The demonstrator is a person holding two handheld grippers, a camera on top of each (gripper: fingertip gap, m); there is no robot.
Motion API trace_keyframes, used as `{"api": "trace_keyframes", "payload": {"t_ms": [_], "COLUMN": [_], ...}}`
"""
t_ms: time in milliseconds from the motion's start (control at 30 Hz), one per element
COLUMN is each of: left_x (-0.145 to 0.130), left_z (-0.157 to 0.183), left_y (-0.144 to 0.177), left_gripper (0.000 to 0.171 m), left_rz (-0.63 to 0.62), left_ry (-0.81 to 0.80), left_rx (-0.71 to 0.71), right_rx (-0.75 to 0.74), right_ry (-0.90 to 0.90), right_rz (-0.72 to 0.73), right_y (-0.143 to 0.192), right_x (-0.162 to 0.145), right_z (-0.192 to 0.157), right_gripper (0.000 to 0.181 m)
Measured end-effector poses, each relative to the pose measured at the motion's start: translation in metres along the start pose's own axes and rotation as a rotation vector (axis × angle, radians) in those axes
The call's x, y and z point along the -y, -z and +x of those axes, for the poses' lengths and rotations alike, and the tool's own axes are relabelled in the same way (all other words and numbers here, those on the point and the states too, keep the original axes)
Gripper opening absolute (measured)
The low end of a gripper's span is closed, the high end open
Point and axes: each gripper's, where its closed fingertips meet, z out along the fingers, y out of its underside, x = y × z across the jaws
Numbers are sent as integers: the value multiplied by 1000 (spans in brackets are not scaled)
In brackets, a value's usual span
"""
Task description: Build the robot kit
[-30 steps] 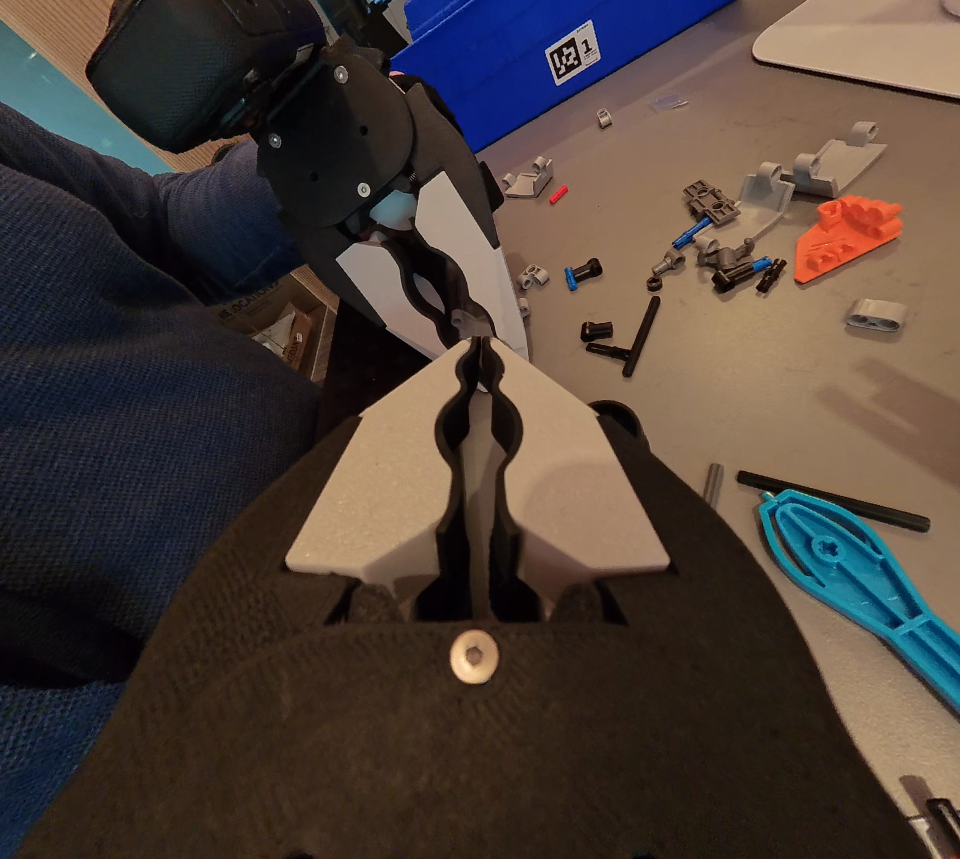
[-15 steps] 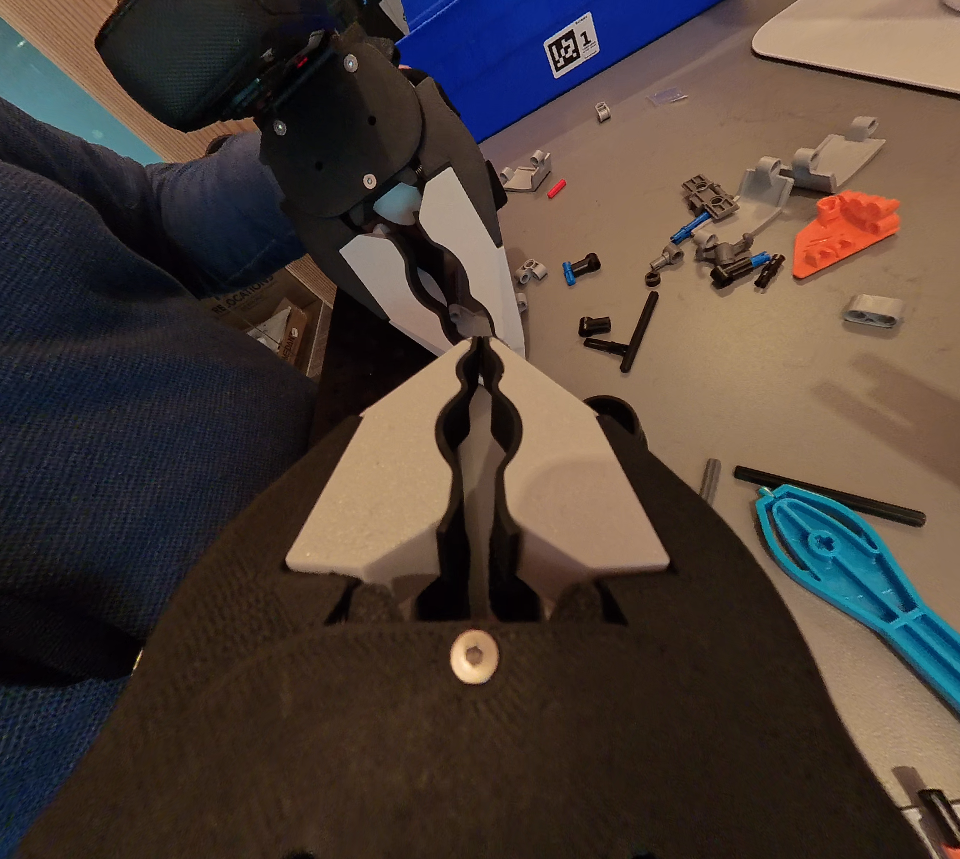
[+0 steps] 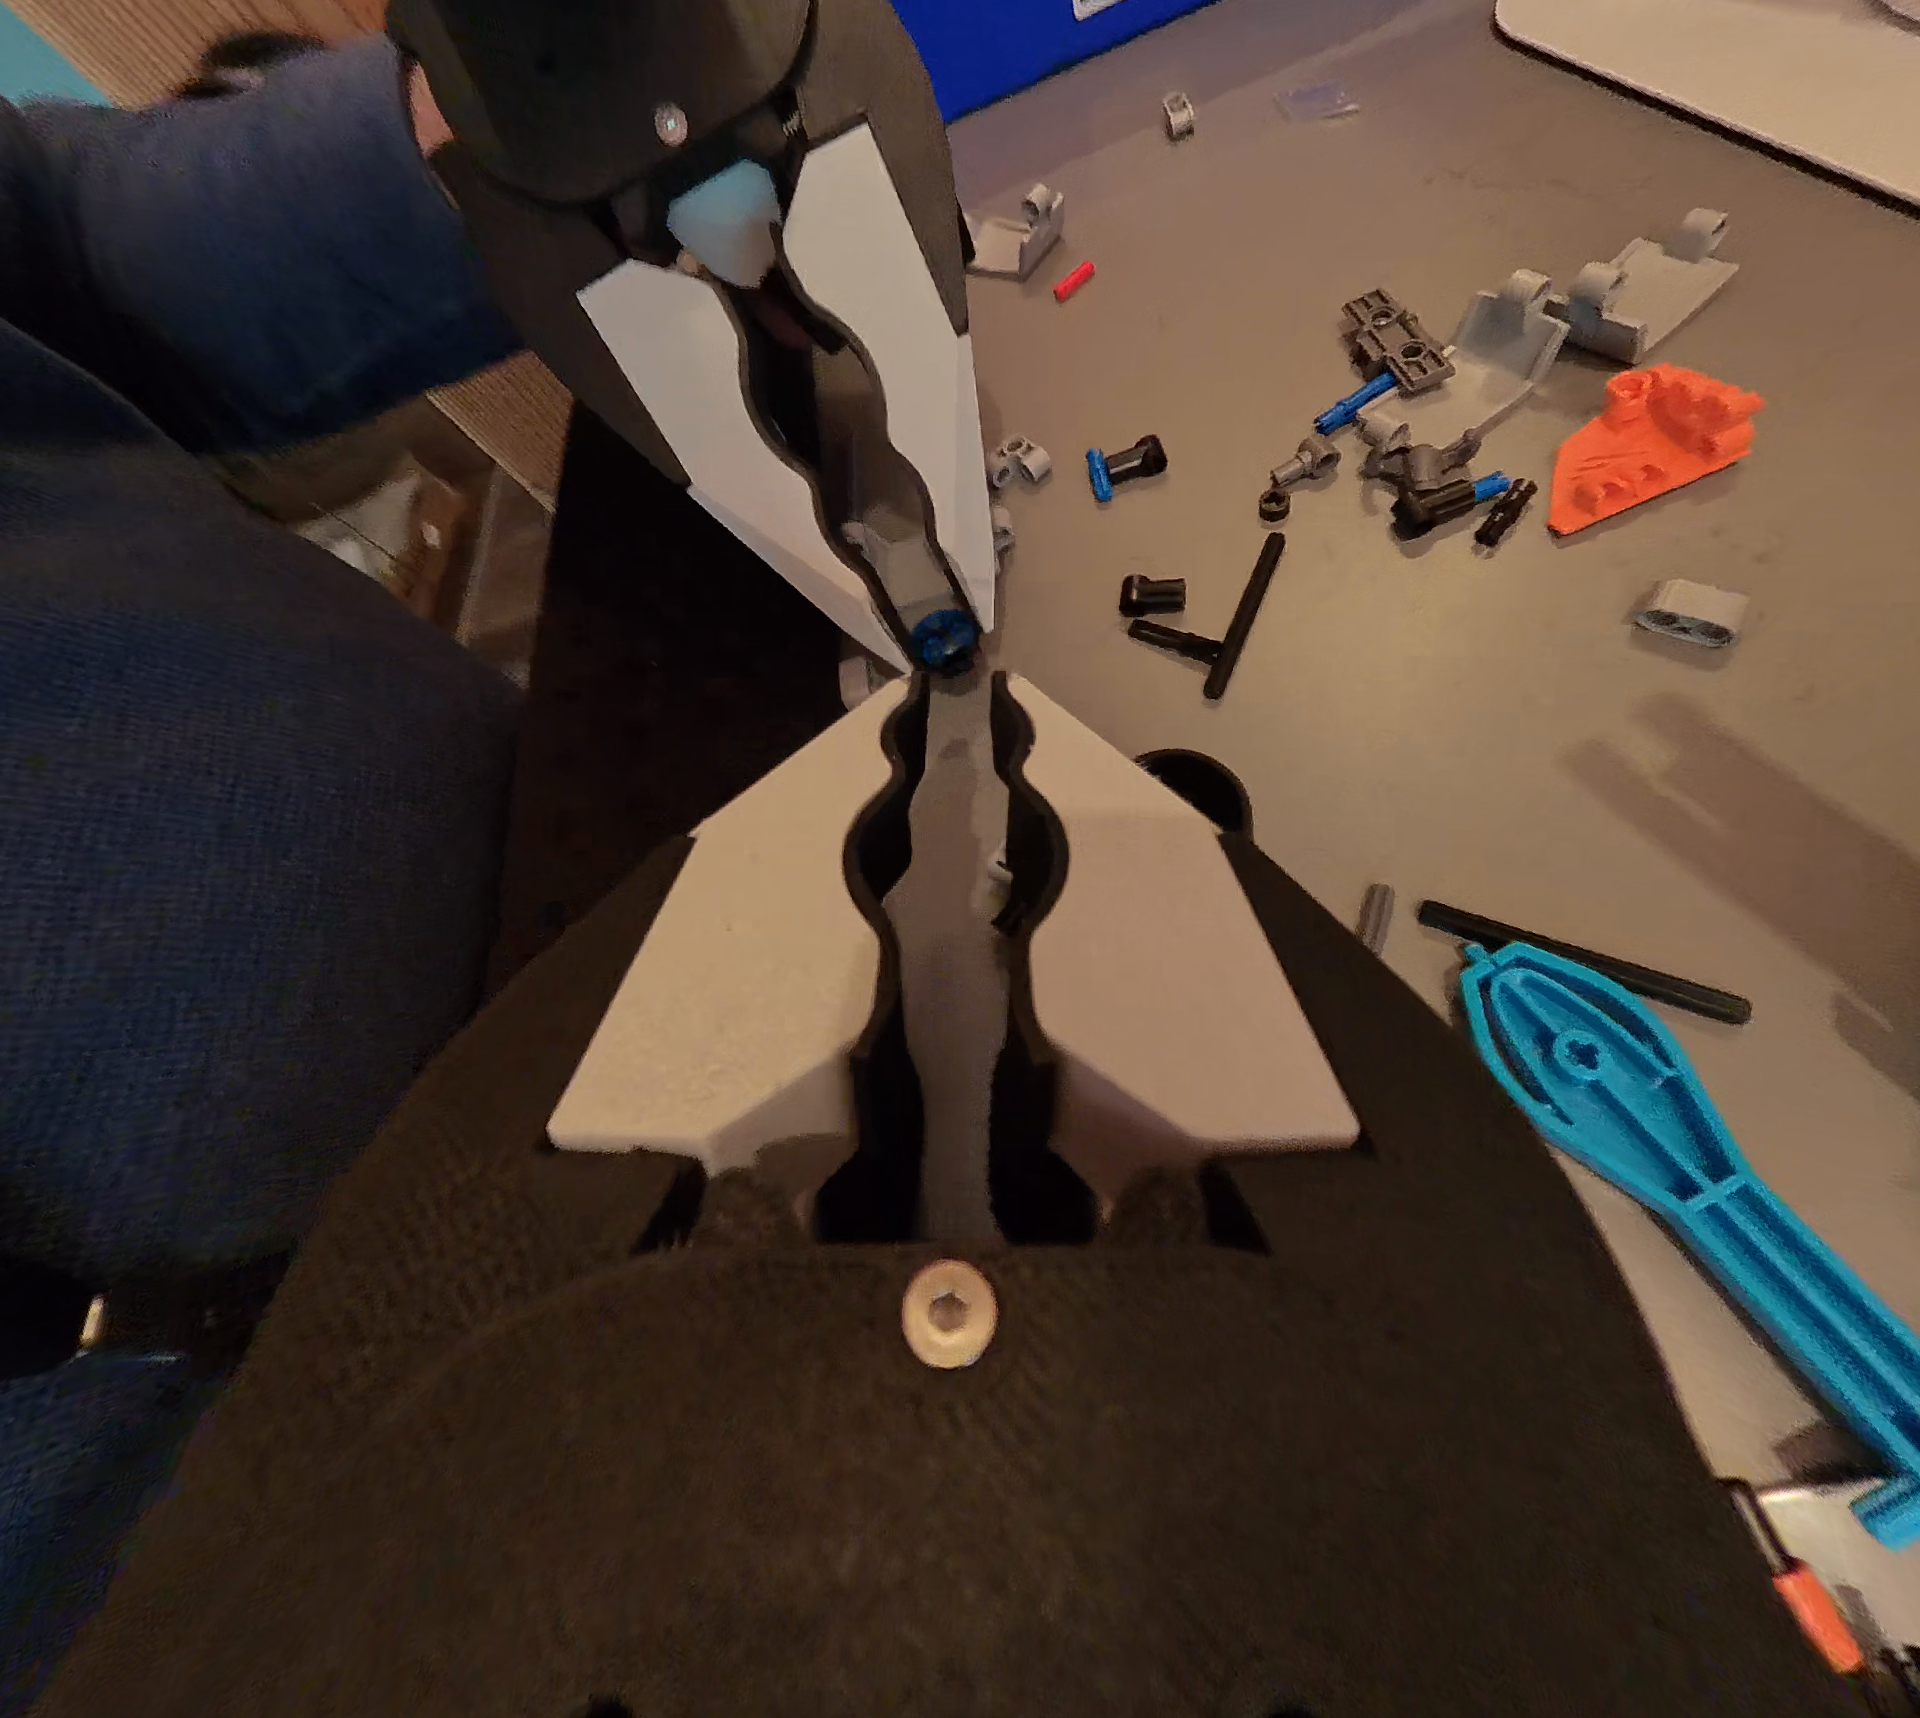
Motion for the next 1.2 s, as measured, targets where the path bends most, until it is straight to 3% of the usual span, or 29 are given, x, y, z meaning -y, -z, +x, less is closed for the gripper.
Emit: {"api": "trace_keyframes", "payload": {"t_ms": [400, 533, 733, 1000, 1200], "left_x": [-5, 14, 57, 91, 101], "left_z": [3, 1, 5, 10, 10], "left_y": [-1, 13, 49, 76, 80], "left_gripper": [13, 13, 13, 13, 13], "left_rz": [37, 196, 527, 806, 892], "left_ry": [9, 41, 109, 275, 349], "left_rx": [2, -3, -80, -258, -323], "right_rx": [-52, -54, -29, -300, -453], "right_ry": [128, 122, 134, 485, 636], "right_rz": [-137, -87, 157, 237, 273], "right_y": [-14, -10, 10, 23, 30], "right_x": [-15, -8, 31, 58, 69], "right_z": [-6, -9, -22, -31, -35], "right_gripper": [10, 12, 18, 24, 18]}}
